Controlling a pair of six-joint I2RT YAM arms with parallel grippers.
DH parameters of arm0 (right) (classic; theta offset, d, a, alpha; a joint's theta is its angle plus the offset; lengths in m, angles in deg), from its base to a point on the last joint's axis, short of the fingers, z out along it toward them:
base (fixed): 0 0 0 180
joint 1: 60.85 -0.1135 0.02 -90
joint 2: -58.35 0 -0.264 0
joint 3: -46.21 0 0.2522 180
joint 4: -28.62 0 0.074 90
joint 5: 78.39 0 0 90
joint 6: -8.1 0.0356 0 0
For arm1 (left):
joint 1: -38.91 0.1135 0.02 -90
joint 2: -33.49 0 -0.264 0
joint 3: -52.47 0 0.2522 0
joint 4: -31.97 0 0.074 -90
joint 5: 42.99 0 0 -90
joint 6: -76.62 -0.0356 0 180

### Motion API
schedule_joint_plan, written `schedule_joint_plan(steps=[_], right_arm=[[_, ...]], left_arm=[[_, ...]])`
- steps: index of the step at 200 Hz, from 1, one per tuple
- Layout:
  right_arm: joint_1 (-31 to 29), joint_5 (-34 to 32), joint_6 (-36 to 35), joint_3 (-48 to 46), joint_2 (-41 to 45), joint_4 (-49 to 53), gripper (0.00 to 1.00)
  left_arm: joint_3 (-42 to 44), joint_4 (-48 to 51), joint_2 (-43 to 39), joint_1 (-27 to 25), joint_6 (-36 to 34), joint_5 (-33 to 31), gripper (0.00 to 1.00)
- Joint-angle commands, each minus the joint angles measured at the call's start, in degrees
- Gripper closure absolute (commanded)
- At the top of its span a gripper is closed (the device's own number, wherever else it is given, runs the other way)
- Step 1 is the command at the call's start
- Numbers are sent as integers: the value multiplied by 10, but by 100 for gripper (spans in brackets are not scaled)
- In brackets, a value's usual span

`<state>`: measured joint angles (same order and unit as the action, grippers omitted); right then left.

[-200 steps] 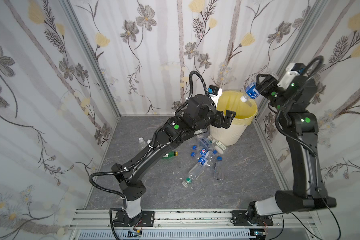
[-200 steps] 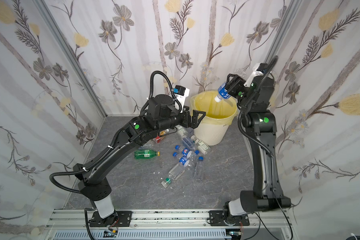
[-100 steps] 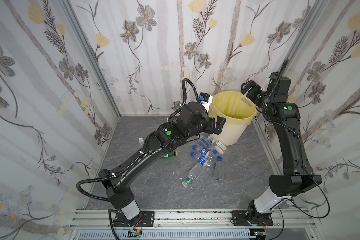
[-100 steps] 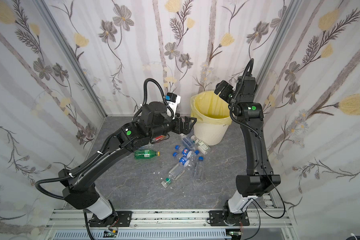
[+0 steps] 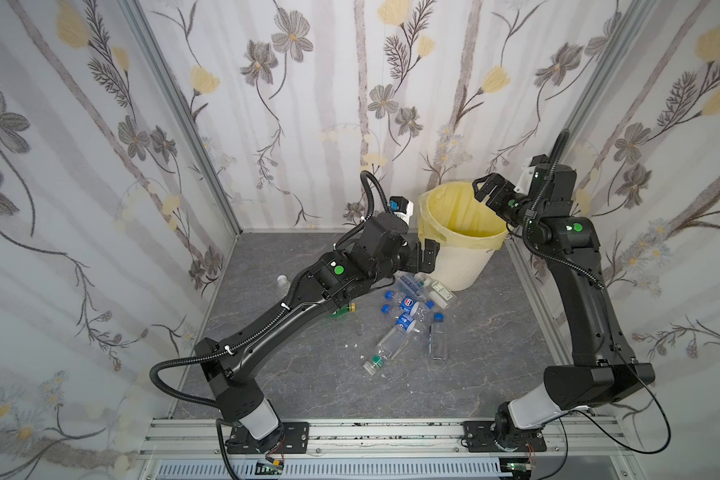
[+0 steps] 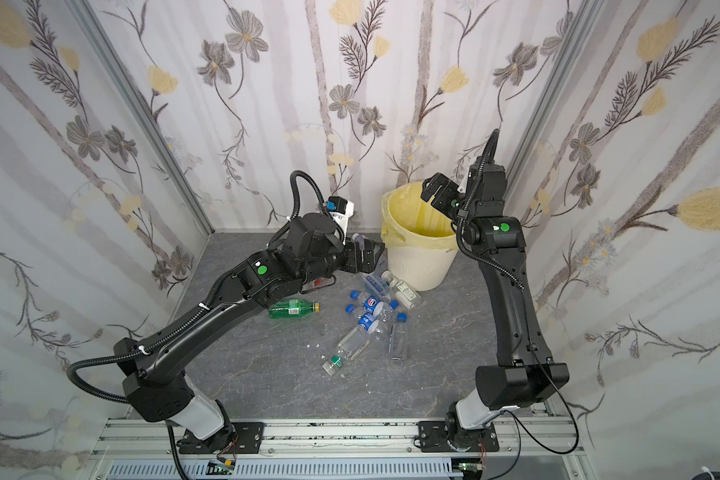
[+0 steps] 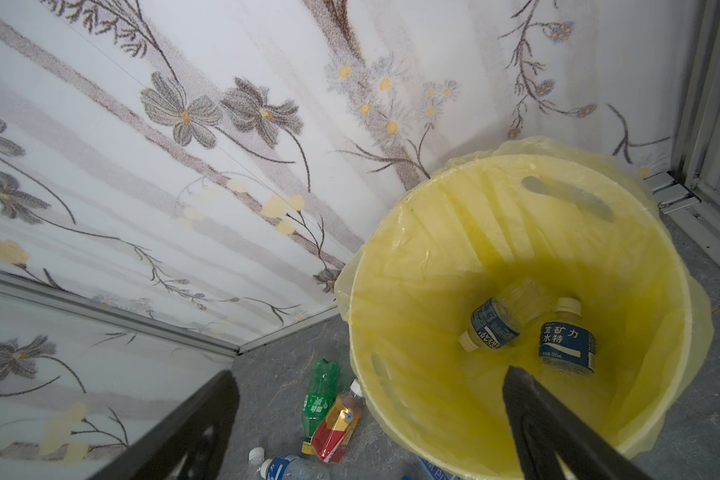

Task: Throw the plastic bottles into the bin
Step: 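Move both grippers back over the bottles near the robot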

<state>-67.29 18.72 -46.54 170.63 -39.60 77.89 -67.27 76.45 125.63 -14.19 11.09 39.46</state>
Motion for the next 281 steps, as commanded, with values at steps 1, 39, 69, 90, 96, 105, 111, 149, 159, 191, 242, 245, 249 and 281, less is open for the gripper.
schedule_joint_plan(steps=[1,39,69,90,96,105,111,149,159,191,242,245,249,281], right_arm=[[-14,2,-10,-20,13,-20,0],[-56,-4,-26,-80,53,-27,0],[-89,-16,-35,-139,92,-31,0],[-112,-23,-34,-177,110,-38,0],[-121,-25,-34,-186,113,-38,0],[-135,-31,-33,-198,116,-40,0],[-147,-36,-32,-205,118,-41,0],[-228,-66,-32,-237,108,-51,0],[-250,-72,-31,-239,100,-54,0],[-316,-86,-27,-237,70,-63,0],[-380,-77,-15,-192,-16,-57,0],[-382,-76,-15,-188,-20,-55,0],[-386,-74,-14,-182,-27,-53,0],[-402,-62,-10,-148,-67,-35,0]], left_arm=[[23,-6,-18,15,40,-17,0],[82,-5,-56,45,61,-23,0],[140,-5,-103,74,71,-50,0],[188,-4,-135,109,85,-38,0],[199,-4,-144,121,88,-29,0],[221,-4,-159,138,98,-24,0],[236,-4,-169,149,105,-23,0],[337,-1,-233,228,133,-6,0],[361,2,-246,251,140,5,0],[424,5,-262,326,147,83,0],[483,11,-237,403,143,103,0],[486,11,-235,406,143,103,0],[491,12,-232,414,142,102,0],[517,12,-203,463,120,106,0]])
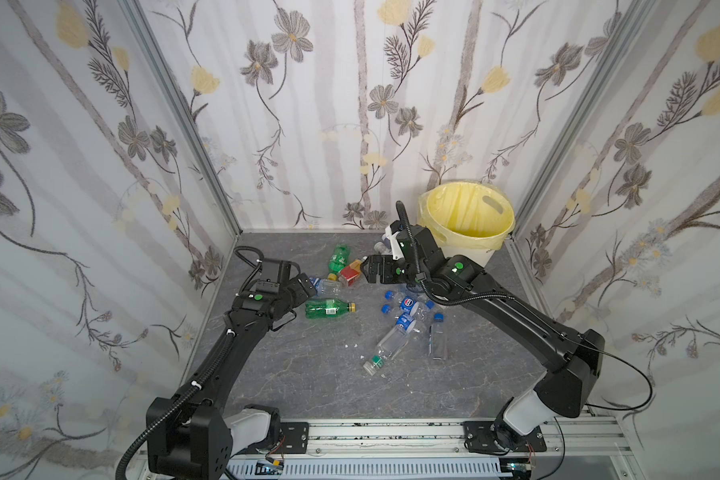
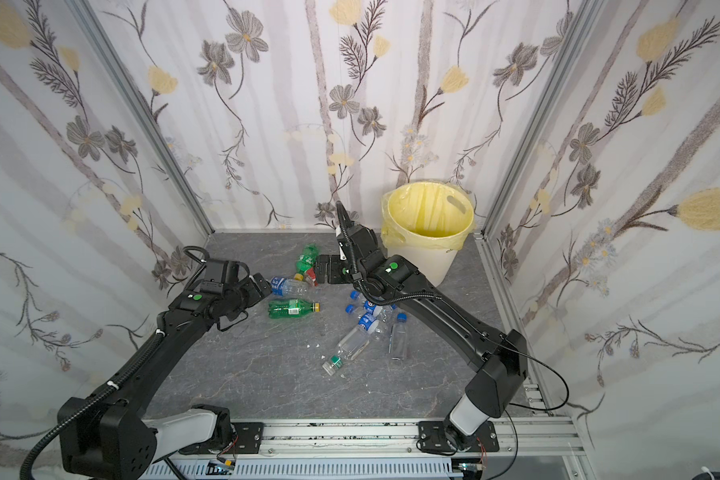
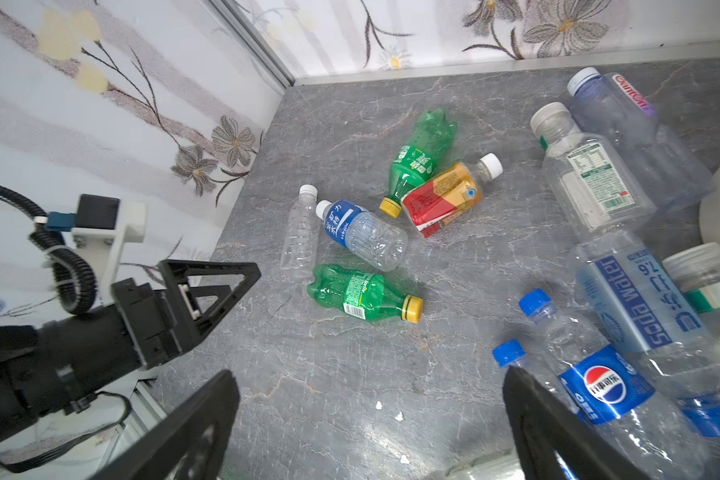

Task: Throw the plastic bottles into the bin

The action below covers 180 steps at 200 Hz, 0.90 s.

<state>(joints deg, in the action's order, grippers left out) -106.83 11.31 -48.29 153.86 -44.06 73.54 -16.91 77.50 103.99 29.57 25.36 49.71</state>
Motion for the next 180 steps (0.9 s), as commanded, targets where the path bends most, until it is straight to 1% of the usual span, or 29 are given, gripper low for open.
schedule_joint_plan(steps=[1,9,11,14,41,73,113,131,133,136,158,180], right_arm=[[-7,13,8,20,-23,8,0],[-7,13,4,25,-32,8,0],[-20,14,4,27,-34,8,0],[-24,16,2,30,-38,8,0],[-25,28,-9,52,-64,15,0],[-23,44,-20,58,-89,13,0],[-15,65,-22,82,-118,11,0],[-16,83,-21,92,-132,11,0],[-2,86,-21,93,-133,12,0],[3,89,-21,94,-135,12,0],[13,93,-21,99,-142,10,0],[22,101,-18,103,-151,10,0]], left_arm=[[13,1,14,26,-23,4,0],[16,1,29,35,-34,3,0],[17,1,32,37,-36,3,0],[18,1,36,41,-40,2,0],[14,0,72,69,-72,3,0],[-21,0,142,76,-111,-8,0],[-79,-1,223,77,-137,-17,10],[-99,-1,252,77,-145,-21,12],[-101,-1,255,77,-146,-21,13],[-103,-1,259,77,-147,-21,13],[-124,0,296,77,-164,-21,19],[-138,0,322,77,-179,-40,21]])
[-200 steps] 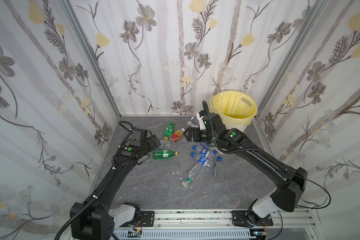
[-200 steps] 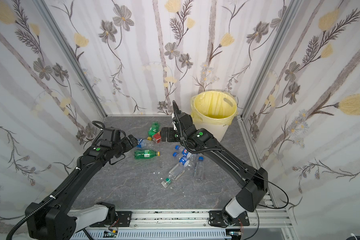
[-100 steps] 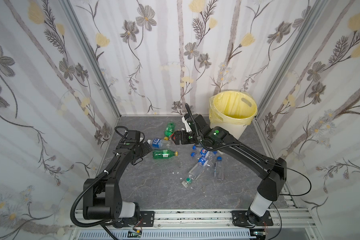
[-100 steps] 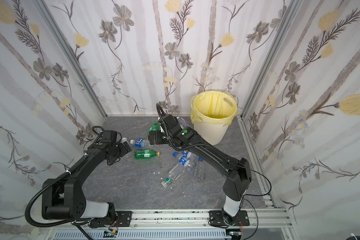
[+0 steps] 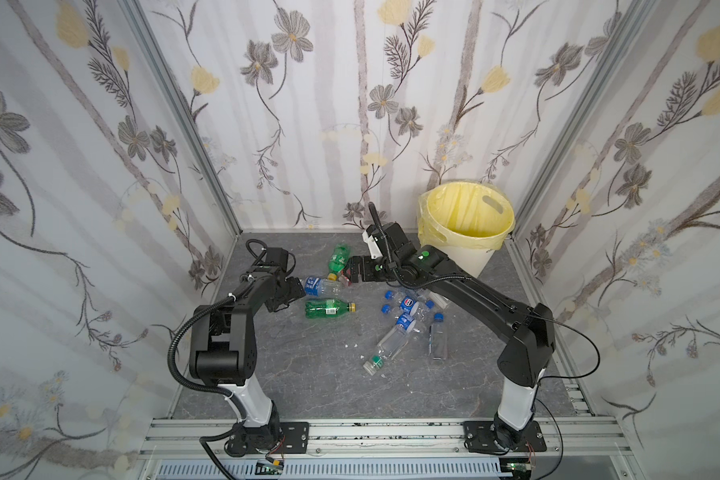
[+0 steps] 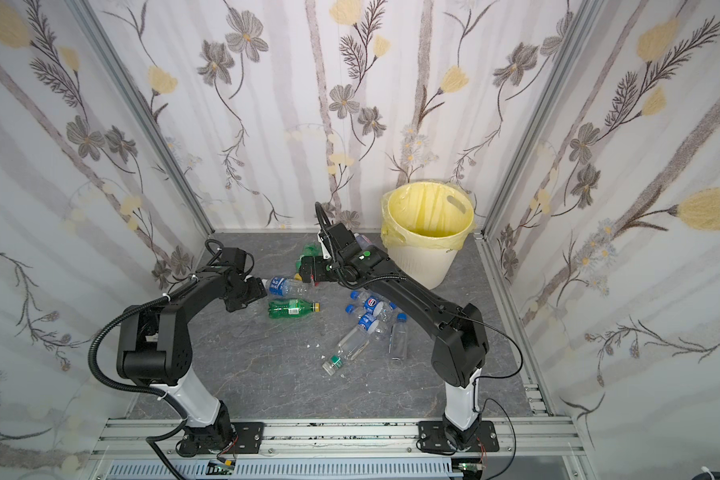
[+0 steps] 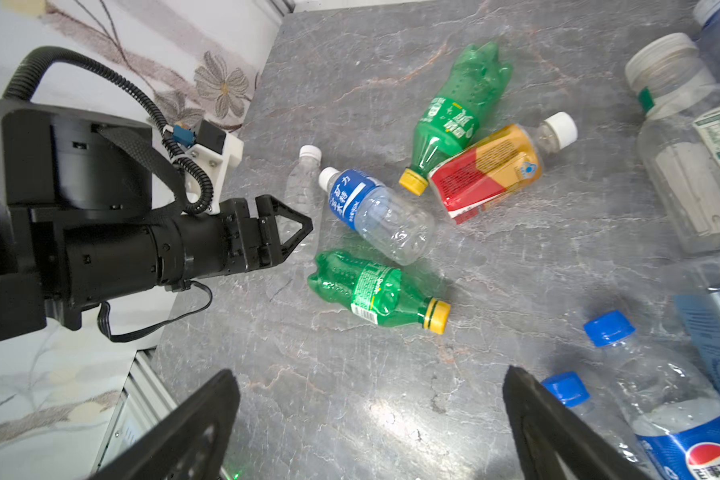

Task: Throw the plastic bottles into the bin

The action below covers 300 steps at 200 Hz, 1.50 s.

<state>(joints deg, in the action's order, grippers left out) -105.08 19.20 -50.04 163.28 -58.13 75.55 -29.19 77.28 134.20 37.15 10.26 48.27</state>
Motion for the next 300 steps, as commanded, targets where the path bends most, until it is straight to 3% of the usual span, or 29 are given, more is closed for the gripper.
schedule_joint_plan(steps=[1,112,234,300], right_arm=[[4,22,0,9,-10,-11,0],[18,49,12,14,-44,-29,0],[19,55,35,-11,2,-13,0],[24,89,73,-13,20,-21,0]], left_arm=[[-16,3,21,1,-29,-26,22],[1,2,45,1,-70,-10,48],[66,0,-75,-4,-61,68,52],[73,-4,-159,-77,-29,110,51]])
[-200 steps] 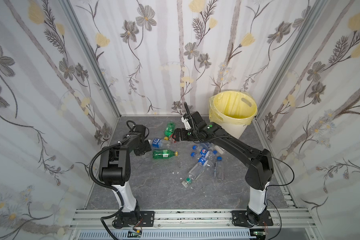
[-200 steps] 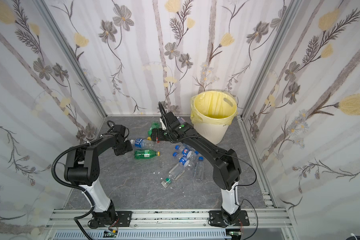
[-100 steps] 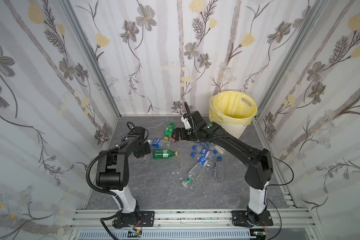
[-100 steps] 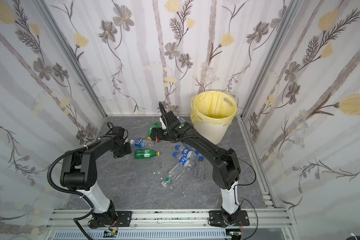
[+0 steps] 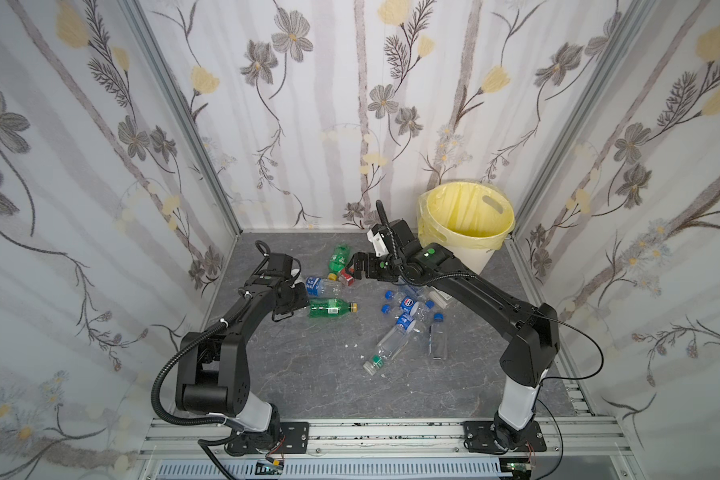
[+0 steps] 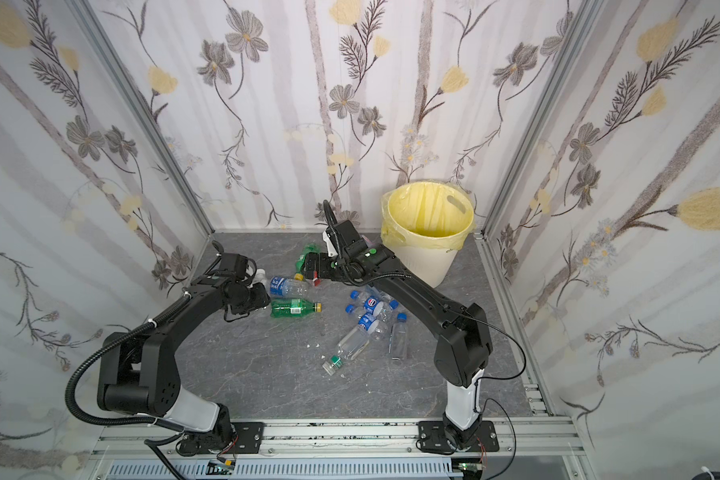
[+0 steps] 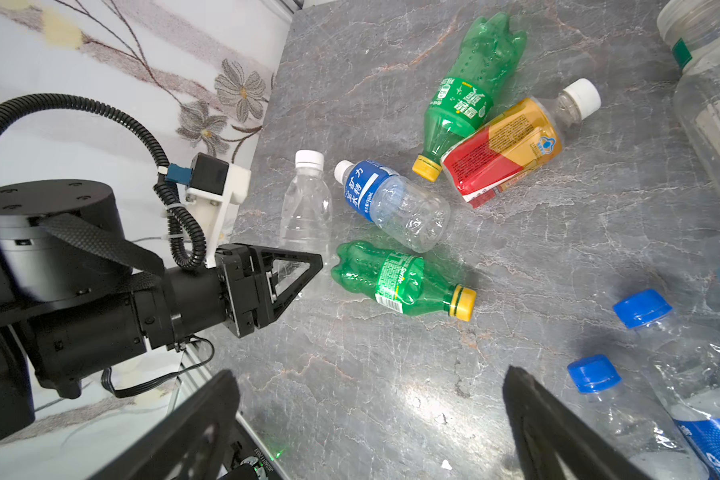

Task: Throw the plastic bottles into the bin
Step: 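Lift the clear bottle with the left gripper while the right gripper closes on it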

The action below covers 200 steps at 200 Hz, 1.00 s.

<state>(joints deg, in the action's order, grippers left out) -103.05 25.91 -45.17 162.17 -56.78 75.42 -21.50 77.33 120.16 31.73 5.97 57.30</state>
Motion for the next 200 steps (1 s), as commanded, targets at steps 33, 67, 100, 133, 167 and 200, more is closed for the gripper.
schedule_joint_plan(steps=[33,67,100,133,167,200], right_arm=[[11,43,45,-10,6,-39,0],[14,83,70,-14,-4,-69,0],[12,97,86,-19,-8,-91,0],[10,105,100,-33,-9,-107,2],[8,116,114,-52,-10,-129,7],[8,122,124,-54,-17,-140,9]], left_arm=[[-6,-8,-50,-55,21,34,52],[-5,-11,-85,-81,22,55,52],[2,-17,-119,-100,27,76,52],[5,-24,-143,-118,38,91,52],[5,-29,-143,-136,53,108,52],[-1,-35,-143,-162,60,105,52]])
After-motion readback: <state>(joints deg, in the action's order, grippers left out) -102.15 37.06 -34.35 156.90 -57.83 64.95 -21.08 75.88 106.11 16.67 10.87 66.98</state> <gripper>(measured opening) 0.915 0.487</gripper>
